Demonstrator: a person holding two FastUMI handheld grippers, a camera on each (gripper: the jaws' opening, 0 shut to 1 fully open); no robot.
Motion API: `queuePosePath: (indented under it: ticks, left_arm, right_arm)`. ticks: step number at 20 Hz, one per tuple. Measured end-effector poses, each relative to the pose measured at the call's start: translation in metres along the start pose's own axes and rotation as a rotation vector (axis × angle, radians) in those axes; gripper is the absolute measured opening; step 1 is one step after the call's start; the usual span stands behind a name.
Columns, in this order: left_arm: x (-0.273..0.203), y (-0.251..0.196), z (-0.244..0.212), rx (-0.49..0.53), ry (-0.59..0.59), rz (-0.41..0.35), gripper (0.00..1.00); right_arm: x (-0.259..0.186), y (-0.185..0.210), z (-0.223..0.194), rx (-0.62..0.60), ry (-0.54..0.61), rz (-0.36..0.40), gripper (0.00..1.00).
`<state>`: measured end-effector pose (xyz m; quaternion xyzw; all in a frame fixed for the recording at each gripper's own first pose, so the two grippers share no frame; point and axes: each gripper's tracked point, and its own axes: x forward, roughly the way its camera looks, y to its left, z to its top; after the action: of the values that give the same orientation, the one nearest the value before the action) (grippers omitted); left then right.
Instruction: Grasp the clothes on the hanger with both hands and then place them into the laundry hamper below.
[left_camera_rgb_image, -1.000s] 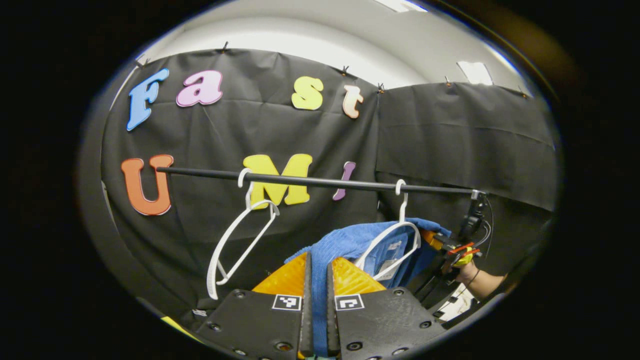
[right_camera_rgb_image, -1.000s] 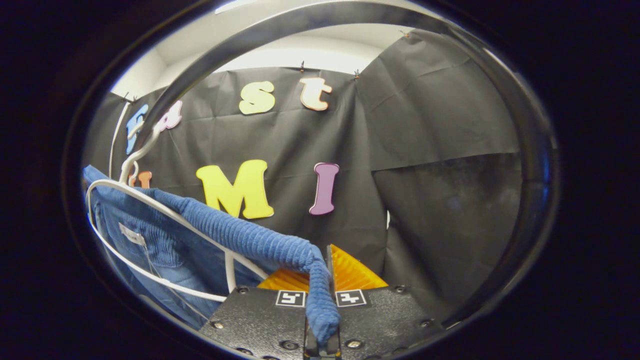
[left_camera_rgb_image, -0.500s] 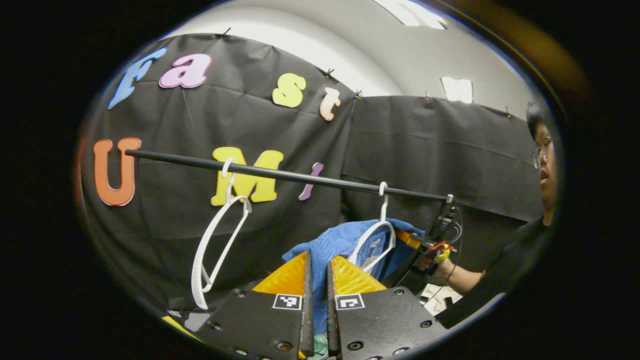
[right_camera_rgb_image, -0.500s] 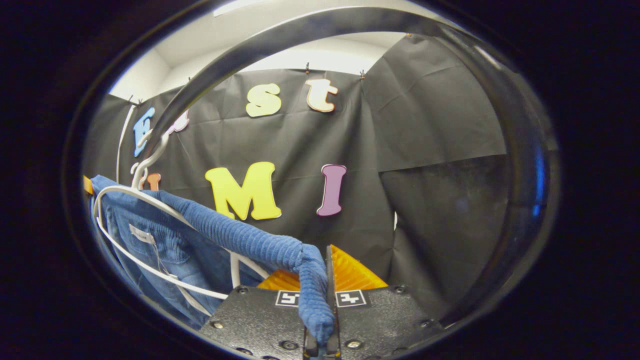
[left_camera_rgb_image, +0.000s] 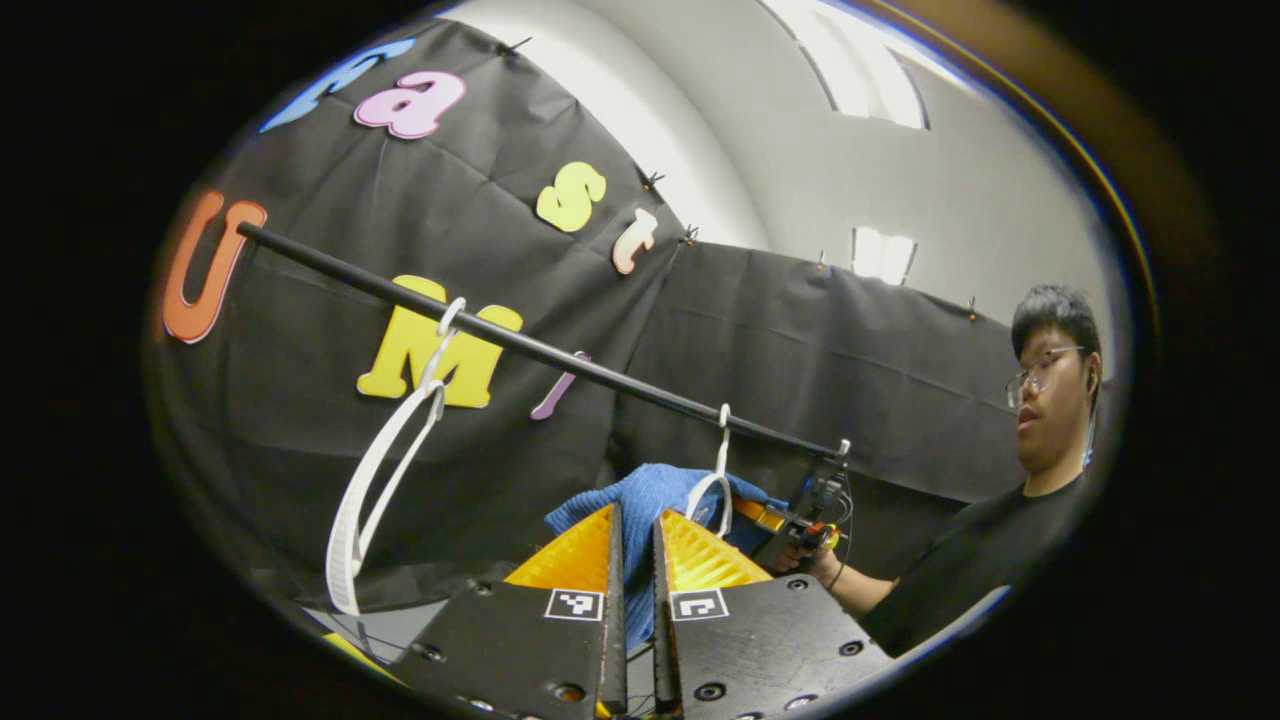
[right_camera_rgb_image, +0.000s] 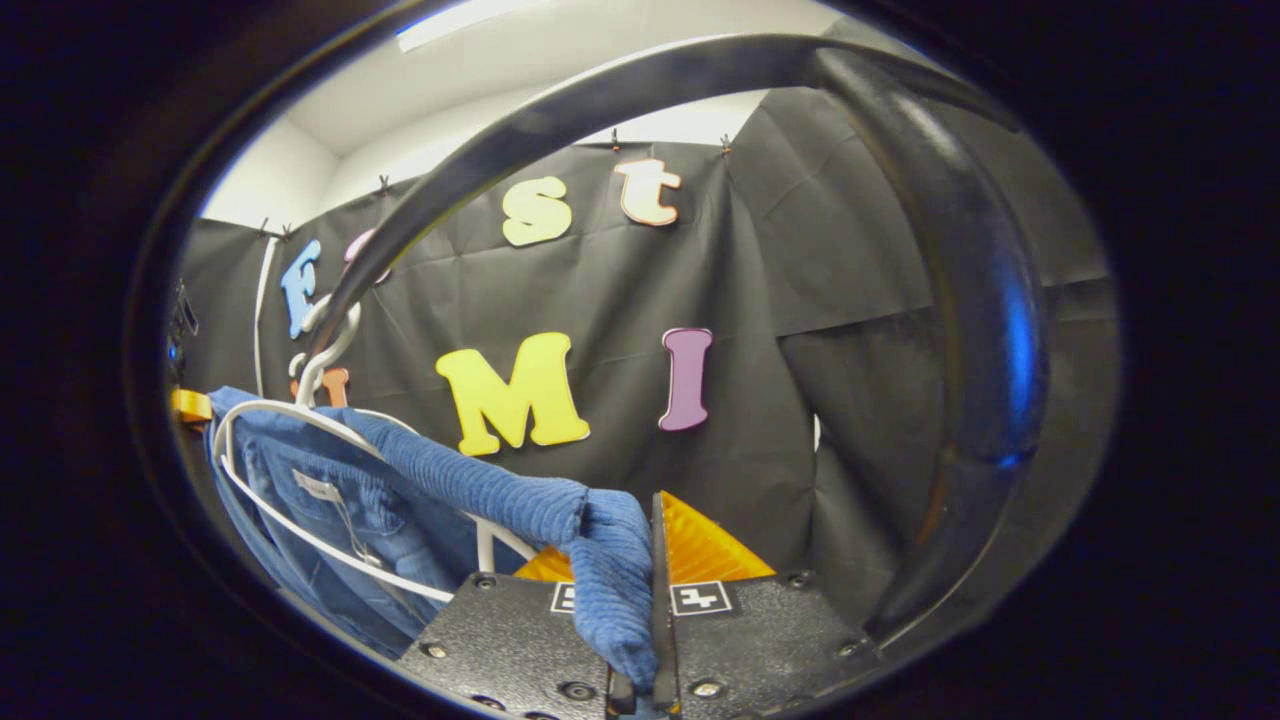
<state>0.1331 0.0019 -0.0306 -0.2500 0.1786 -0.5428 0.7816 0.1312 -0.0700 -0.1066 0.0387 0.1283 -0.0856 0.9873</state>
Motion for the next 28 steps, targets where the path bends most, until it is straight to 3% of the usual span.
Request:
queuePosePath:
  ticks: [3,10,14,16,20,21,22,28]
  left_arm:
    - [-0.002,0.006,0.006,-0.077,-0.055,-0.035,0.14]
    - [-0.004,0.017,-0.005,-0.233,-0.174,-0.117,0.10]
    - [0.000,0.016,-0.028,-0.305,-0.197,-0.150,0.10]
    - [0.001,0.016,-0.041,-0.358,-0.212,-0.148,0.14]
    - [0.003,0.020,-0.069,-0.411,-0.209,-0.112,0.09]
    - [0.004,0.018,-0.078,-0.409,-0.198,-0.100,0.14]
    - [0.005,0.015,-0.086,-0.406,-0.186,-0.089,0.08]
    - [0.007,0.006,-0.142,-0.381,-0.085,-0.003,0.08]
  right_arm:
    - [-0.010,0.006,-0.002,0.022,0.022,0.039,0.08]
    - [-0.031,0.021,-0.014,0.259,0.126,0.149,0.08]
    - [-0.032,0.019,-0.034,0.280,0.171,0.118,0.09]
    - [-0.044,0.012,-0.042,0.292,0.187,0.116,0.09]
    - [-0.053,0.018,-0.062,0.299,0.221,0.117,0.09]
    - [-0.056,0.022,-0.068,0.295,0.235,0.121,0.09]
    - [-0.057,0.026,-0.073,0.293,0.246,0.123,0.09]
    - [-0.064,0.042,-0.114,0.296,0.315,0.134,0.09]
